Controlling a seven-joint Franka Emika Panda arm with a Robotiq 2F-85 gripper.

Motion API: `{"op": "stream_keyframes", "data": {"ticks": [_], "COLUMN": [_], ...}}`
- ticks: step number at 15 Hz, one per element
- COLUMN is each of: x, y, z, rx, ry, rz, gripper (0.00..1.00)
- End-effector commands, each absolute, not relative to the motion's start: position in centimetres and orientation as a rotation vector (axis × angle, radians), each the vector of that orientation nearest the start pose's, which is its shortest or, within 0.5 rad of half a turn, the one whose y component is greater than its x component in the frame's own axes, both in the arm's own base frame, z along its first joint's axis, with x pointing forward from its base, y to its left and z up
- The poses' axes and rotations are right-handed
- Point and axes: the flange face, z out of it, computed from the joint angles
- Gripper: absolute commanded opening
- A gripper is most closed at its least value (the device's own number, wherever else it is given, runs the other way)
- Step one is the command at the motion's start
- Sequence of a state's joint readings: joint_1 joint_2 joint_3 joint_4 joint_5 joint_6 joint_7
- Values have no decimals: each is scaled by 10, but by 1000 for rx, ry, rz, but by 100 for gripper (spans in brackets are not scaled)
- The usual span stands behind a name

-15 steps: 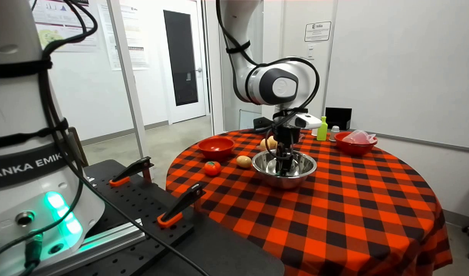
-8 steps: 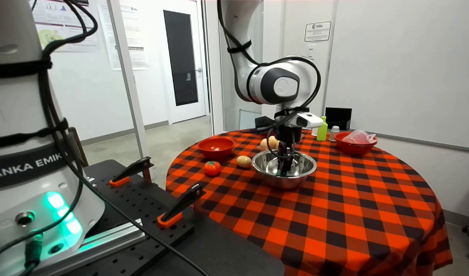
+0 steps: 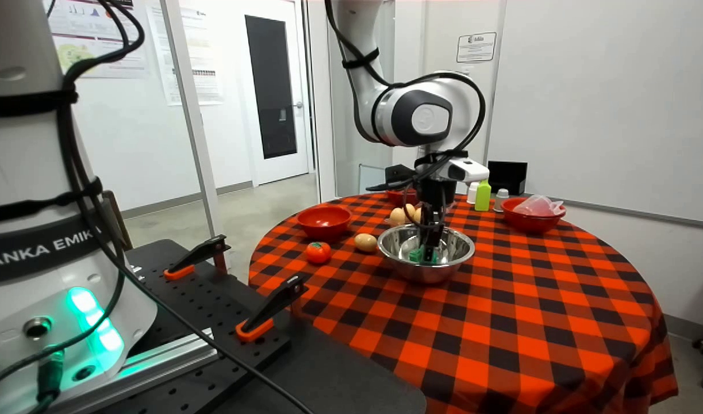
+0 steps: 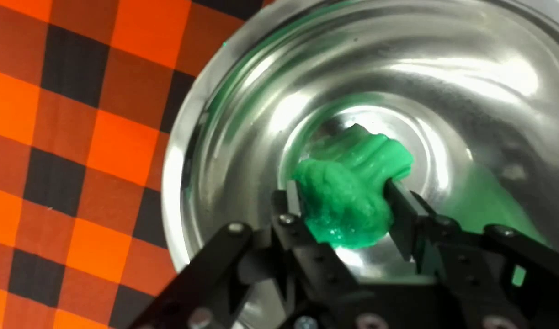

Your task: Remove the green object from the silver basin and place it on the table

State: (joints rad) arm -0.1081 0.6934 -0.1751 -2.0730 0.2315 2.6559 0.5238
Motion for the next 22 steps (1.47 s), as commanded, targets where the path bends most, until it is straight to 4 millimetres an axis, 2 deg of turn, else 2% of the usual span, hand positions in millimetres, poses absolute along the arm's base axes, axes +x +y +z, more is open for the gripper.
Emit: {"op": "stream_keyframes", "data": {"ticks": [1,4,6,11,13,16,22], "x": [522,510,502,477,471,468,470], "y": [-164,-150,-128,-66,-57,-51,-47], "z": [130,159,172,178,169,145,100], "rx": [-2760,-2763,-2794,-2840,-2828,-2837,-2881], "ry": [1459,1392,1233,874,801,759,785], "rz": [70,85,144,406,511,613,654], "gripper": [22,22,22,22,22,22,22]}}
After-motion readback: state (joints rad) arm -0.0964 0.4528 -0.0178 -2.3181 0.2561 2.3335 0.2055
